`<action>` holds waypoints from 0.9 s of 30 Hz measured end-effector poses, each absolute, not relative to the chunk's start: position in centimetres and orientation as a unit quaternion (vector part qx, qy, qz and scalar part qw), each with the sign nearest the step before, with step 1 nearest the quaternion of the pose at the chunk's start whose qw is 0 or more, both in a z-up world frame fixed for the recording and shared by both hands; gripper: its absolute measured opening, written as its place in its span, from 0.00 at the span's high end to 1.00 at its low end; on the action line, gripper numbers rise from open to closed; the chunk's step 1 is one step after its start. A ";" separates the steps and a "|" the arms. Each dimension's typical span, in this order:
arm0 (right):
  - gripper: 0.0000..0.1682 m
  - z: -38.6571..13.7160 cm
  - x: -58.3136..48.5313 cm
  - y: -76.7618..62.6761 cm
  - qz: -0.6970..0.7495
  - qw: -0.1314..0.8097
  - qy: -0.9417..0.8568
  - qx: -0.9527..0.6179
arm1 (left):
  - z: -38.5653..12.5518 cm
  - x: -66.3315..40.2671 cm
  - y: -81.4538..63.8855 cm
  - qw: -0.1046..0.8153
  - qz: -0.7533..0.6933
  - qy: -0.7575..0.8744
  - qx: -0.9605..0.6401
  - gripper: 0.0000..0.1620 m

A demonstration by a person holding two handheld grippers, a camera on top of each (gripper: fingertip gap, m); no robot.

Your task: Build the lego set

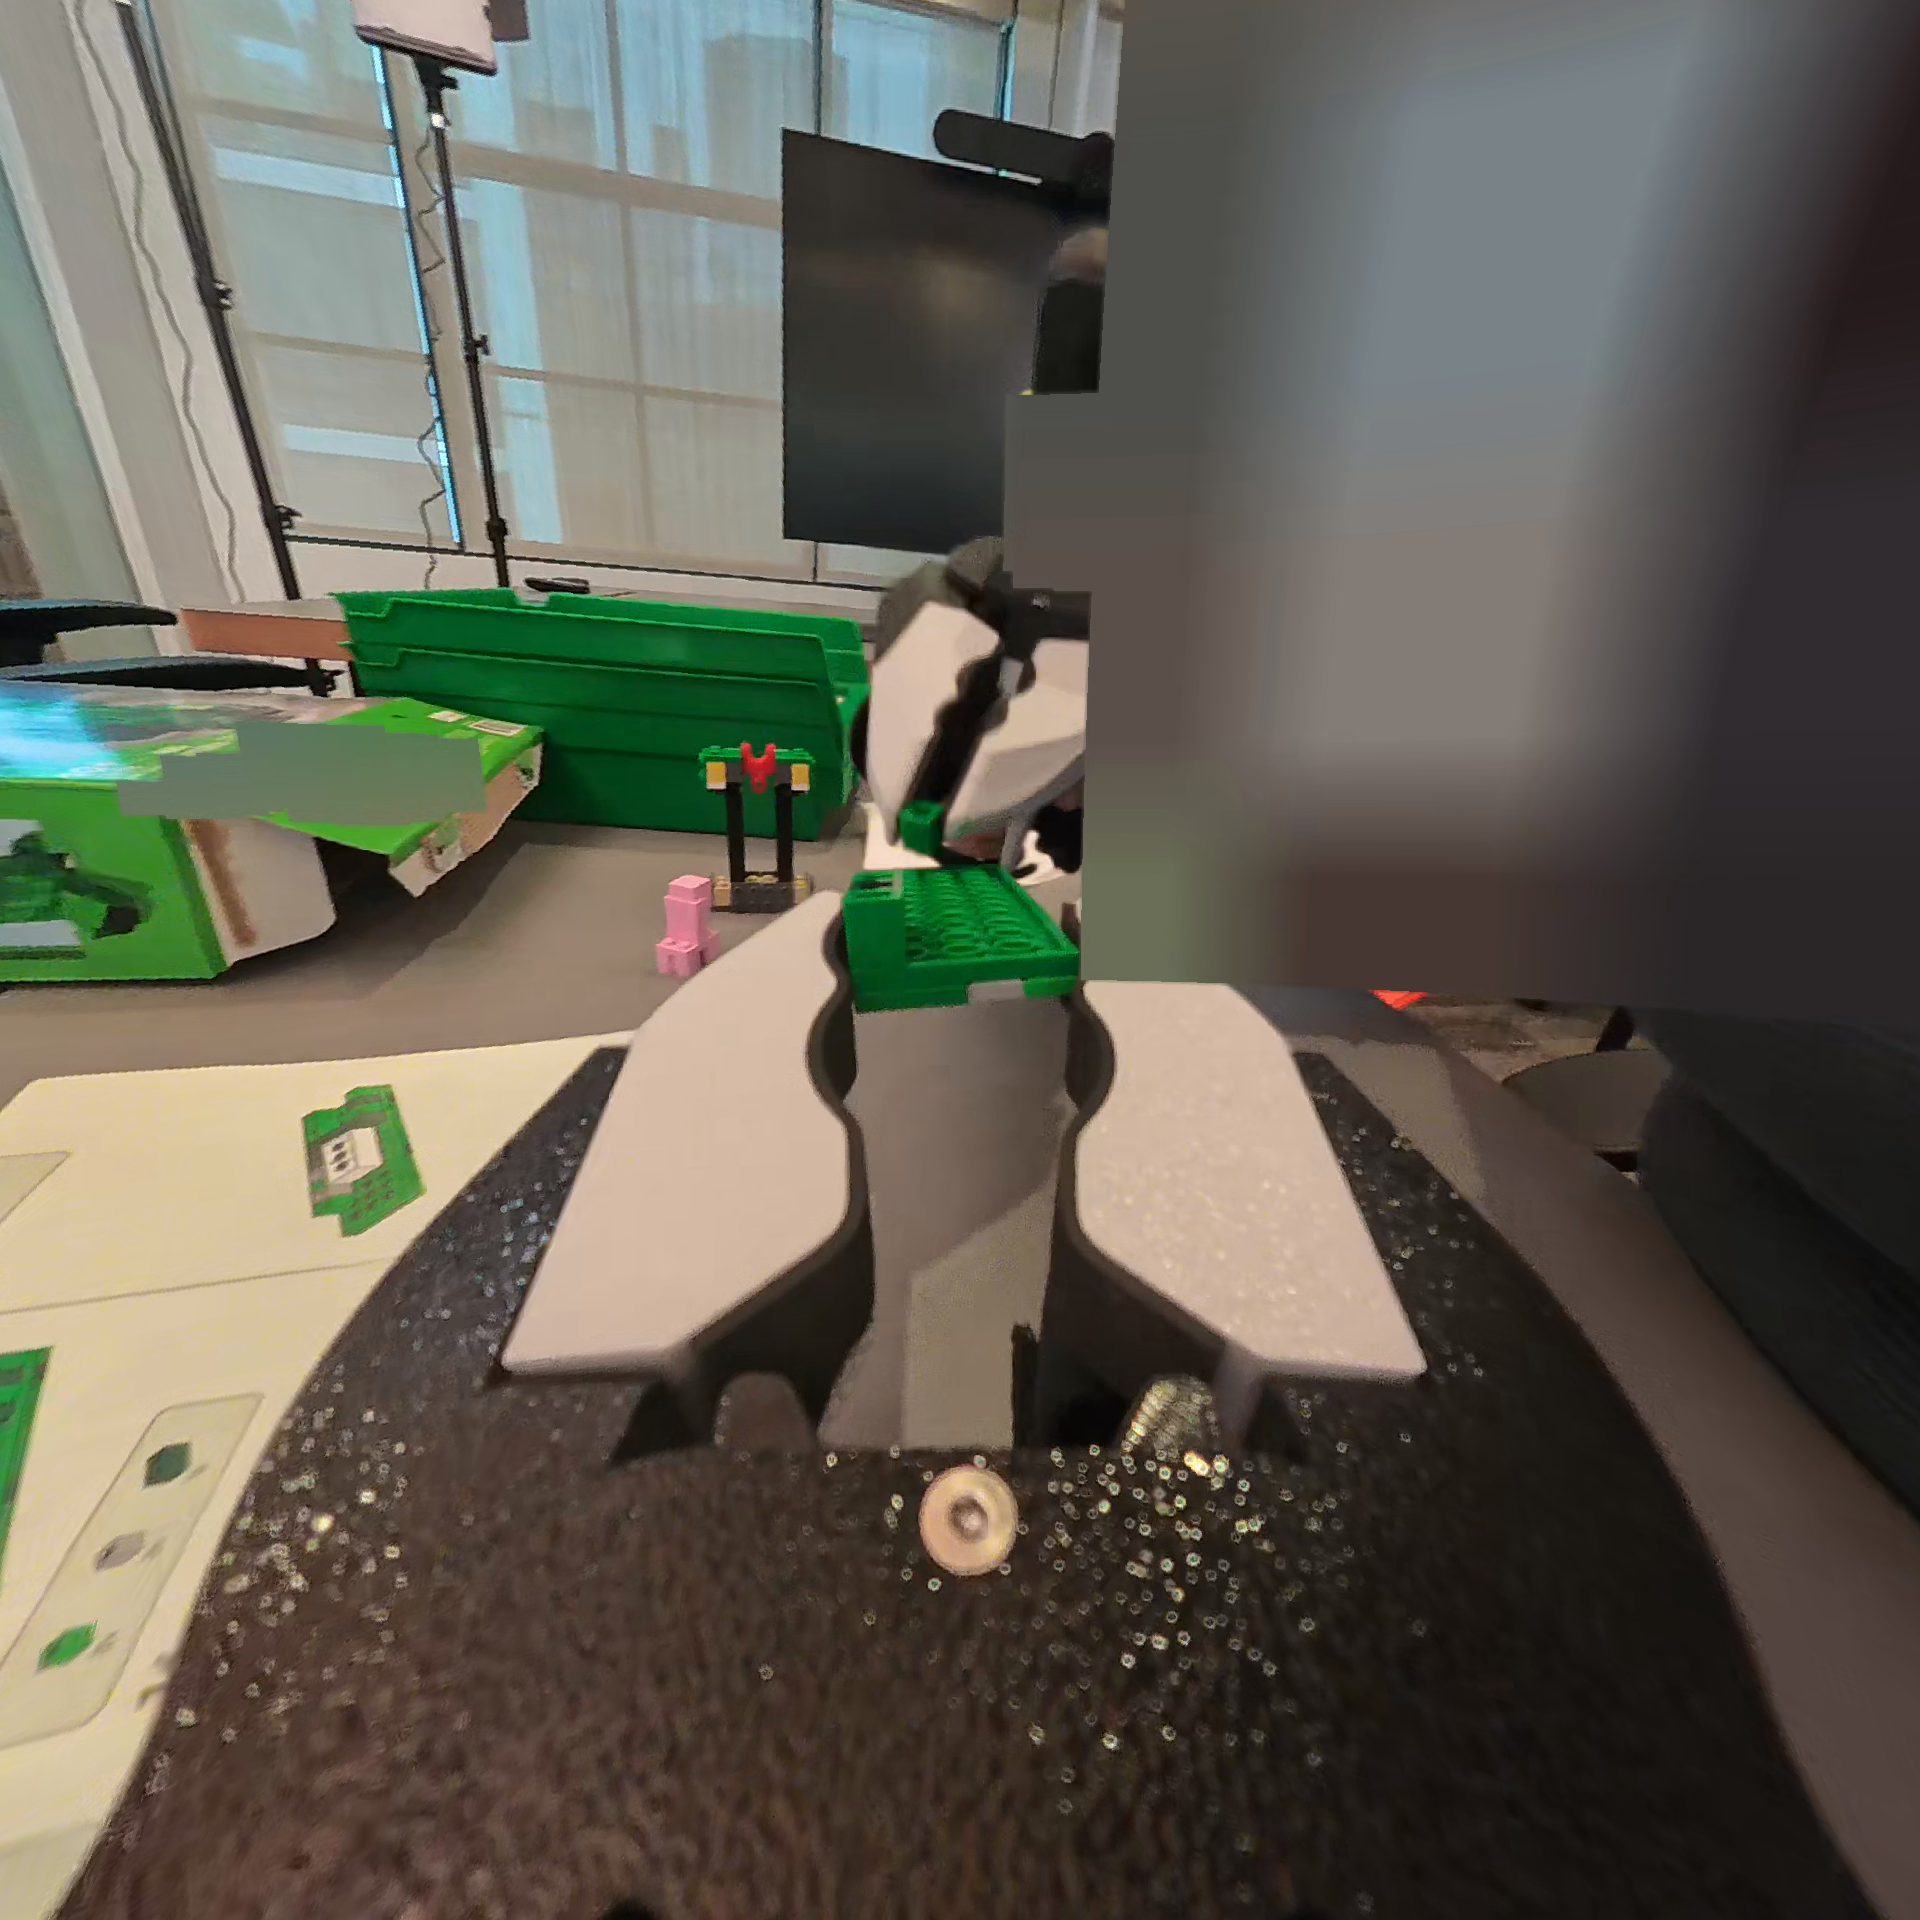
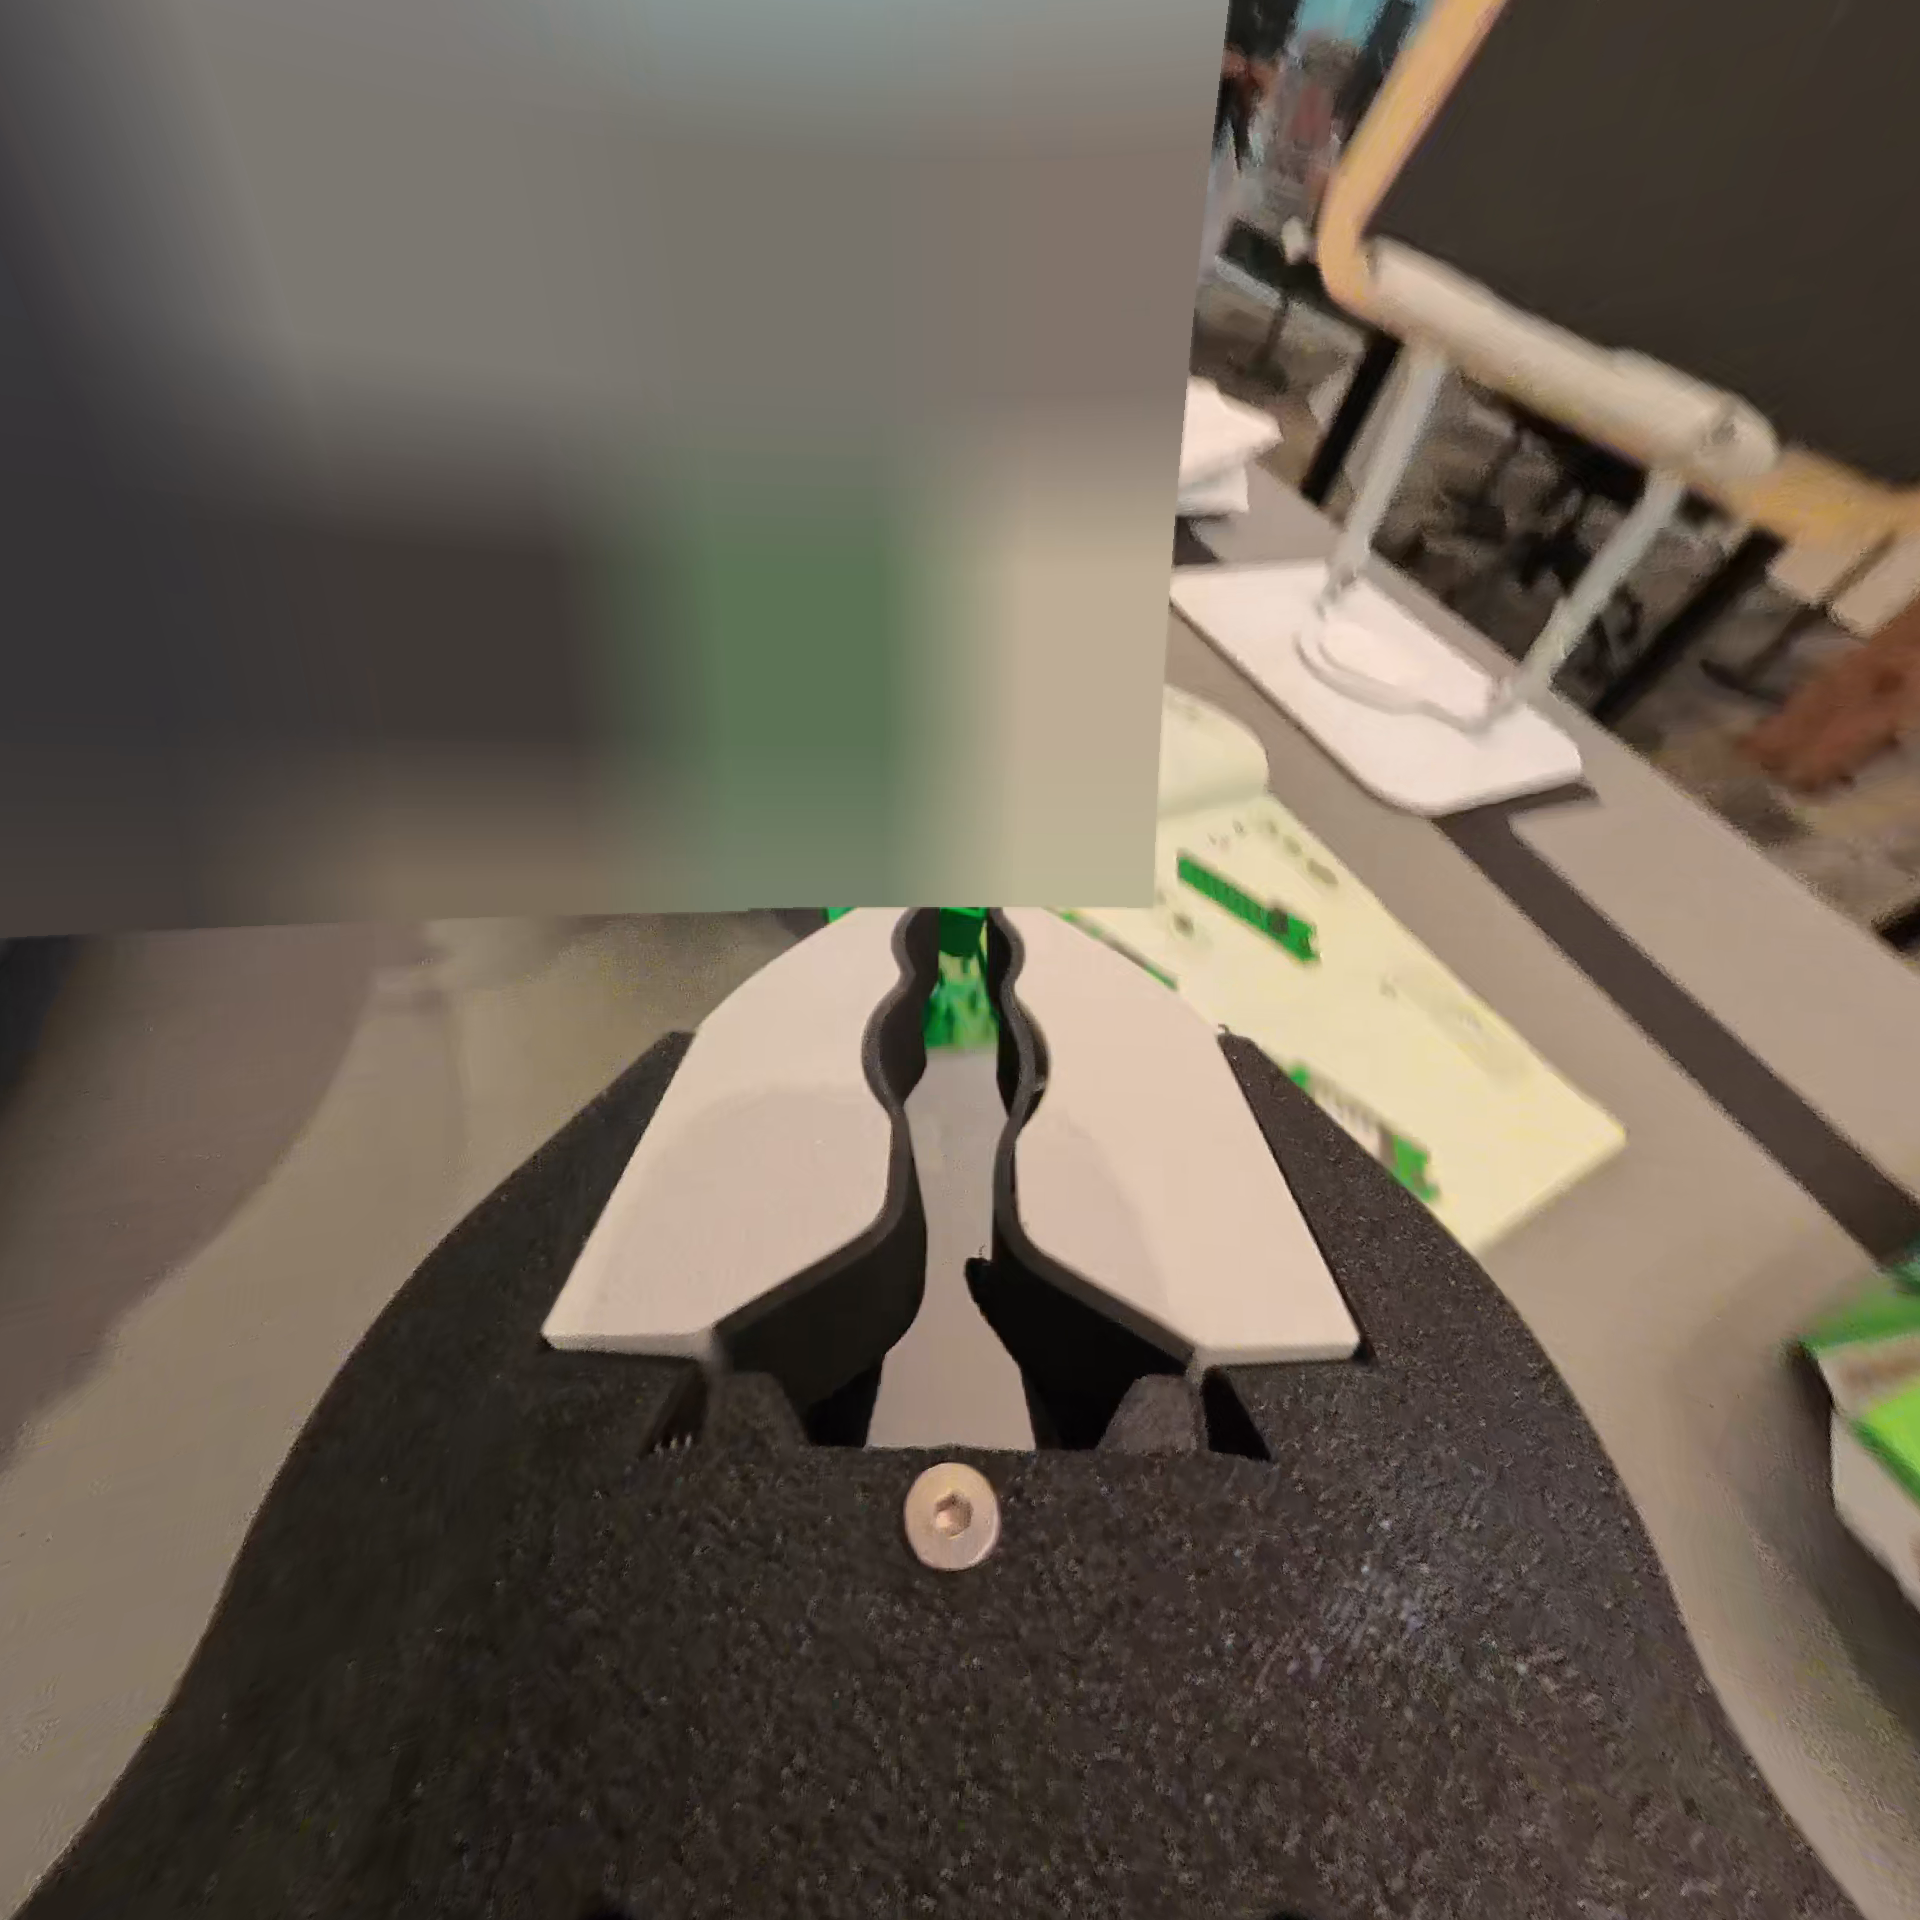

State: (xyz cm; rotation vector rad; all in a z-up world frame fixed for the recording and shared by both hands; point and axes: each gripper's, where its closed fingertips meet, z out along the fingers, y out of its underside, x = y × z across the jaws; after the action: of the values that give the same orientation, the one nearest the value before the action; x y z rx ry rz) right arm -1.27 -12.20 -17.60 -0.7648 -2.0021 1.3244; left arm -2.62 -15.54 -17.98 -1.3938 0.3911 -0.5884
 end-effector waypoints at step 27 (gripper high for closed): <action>0.95 -28.8 4.0 -9.5 0.395 0.137 -0.883 -0.213 | -18.4 -3.8 -15.5 0.712 -0.223 0.160 -0.646 0.77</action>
State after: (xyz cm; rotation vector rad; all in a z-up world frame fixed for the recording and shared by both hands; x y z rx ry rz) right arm 4.01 -9.50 -28.80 -0.6160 -2.5557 1.1441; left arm -3.84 -15.48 -18.39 -1.4322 0.3557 -0.4941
